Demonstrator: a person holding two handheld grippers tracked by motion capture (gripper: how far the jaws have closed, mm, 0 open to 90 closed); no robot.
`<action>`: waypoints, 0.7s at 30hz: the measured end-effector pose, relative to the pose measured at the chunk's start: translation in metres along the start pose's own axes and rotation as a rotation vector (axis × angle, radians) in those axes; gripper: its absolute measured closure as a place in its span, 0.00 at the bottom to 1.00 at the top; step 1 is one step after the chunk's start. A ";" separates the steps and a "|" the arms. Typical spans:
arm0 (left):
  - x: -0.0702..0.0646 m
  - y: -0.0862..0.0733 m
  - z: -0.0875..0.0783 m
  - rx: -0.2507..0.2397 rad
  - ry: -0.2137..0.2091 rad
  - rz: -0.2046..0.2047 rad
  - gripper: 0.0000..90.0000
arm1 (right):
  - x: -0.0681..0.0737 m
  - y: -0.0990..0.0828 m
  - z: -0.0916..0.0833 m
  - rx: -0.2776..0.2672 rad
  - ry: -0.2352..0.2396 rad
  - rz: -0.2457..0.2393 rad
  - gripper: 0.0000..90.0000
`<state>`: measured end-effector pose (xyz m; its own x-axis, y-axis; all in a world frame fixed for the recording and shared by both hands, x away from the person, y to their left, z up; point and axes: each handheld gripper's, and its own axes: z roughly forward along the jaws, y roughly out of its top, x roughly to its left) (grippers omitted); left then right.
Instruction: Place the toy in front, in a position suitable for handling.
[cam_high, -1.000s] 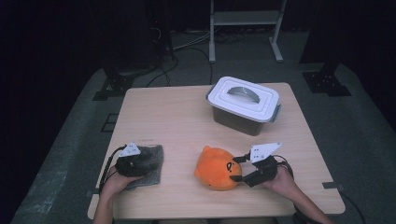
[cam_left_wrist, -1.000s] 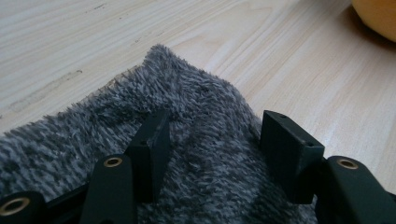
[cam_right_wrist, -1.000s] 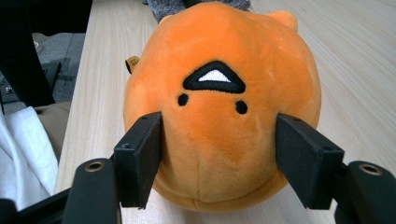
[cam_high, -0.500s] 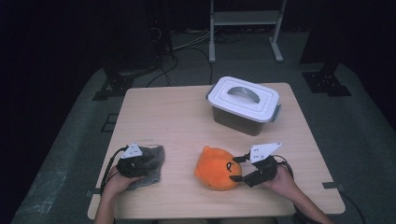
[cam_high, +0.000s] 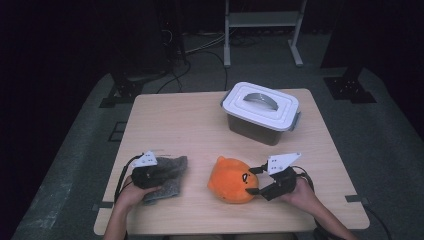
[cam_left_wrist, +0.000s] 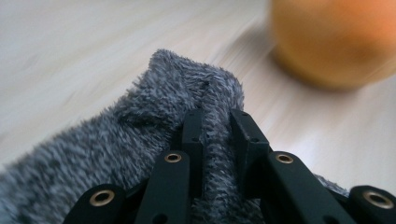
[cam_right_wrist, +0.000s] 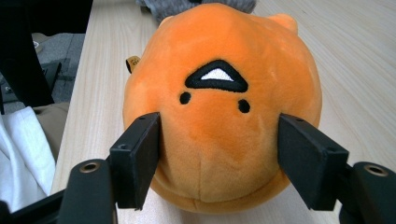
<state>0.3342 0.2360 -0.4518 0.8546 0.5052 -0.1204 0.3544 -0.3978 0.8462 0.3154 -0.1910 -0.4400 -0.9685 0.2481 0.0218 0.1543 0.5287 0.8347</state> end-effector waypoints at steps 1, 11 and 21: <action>-0.004 0.006 0.001 -0.027 -0.023 0.011 0.86 | 0.000 0.000 0.000 0.000 0.001 -0.003 0.34; -0.045 0.061 0.026 -0.134 -0.203 0.159 0.85 | -0.007 0.009 0.006 0.021 0.029 -0.083 0.34; -0.063 0.069 0.063 -0.046 -0.261 0.196 0.84 | -0.023 0.024 0.015 0.034 0.044 -0.042 0.28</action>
<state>0.3291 0.1287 -0.4181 0.9754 0.2068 -0.0769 0.1612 -0.4302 0.8882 0.3446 -0.1719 -0.4283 -0.9818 0.1895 0.0117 0.1189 0.5655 0.8161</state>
